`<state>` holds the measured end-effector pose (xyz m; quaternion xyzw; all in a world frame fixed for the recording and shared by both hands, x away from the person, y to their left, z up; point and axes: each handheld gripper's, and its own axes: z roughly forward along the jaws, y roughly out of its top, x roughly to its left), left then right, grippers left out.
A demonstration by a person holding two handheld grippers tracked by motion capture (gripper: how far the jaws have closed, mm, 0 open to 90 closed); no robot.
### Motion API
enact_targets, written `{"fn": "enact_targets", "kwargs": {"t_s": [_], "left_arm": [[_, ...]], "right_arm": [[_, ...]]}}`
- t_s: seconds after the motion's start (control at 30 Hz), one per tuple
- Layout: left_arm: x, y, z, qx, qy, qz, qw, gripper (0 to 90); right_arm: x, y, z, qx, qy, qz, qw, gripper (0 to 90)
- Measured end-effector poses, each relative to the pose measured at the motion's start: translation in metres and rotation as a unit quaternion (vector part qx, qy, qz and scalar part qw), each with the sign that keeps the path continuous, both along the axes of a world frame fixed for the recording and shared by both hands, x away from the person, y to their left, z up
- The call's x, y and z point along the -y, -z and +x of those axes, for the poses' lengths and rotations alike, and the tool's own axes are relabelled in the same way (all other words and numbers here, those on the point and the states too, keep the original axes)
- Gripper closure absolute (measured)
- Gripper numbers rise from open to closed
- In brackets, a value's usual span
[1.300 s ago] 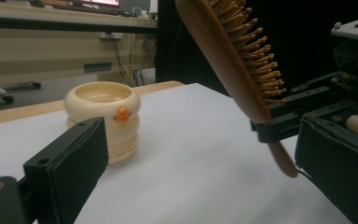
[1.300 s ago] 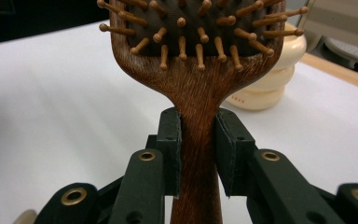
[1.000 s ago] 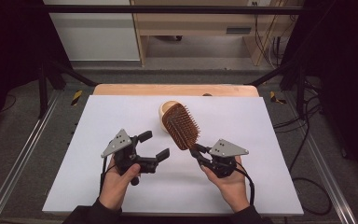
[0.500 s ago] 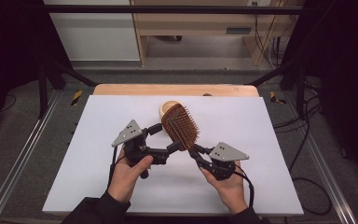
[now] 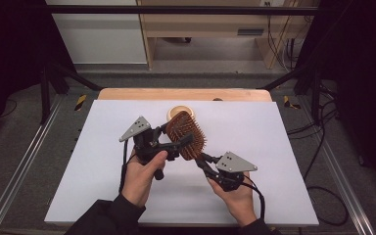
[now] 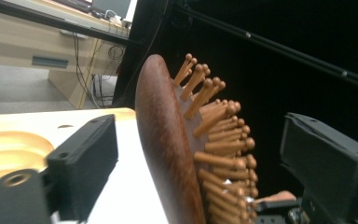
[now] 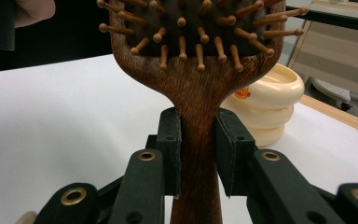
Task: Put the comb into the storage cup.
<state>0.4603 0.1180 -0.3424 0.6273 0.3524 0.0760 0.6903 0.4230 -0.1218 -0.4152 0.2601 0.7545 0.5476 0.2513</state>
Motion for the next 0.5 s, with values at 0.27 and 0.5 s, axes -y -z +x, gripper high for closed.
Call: {"fn": "enact_targets", "kwargs": {"t_s": [0.27,0.5], "left_arm": [[-0.0039,0.0021,-0.0005,-0.024,-0.016,-0.017,0.9994,33.1],[-0.0025,0.0057,-0.0007,-0.028,-0.014,-0.018,0.9993,39.6]], "right_arm": [[-0.0043,0.0018,-0.0028,0.008,0.001,-0.007,0.9999,72.8],[-0.0054,0.0024,-0.003,0.006,0.003,-0.004,1.0,72.7]]}}
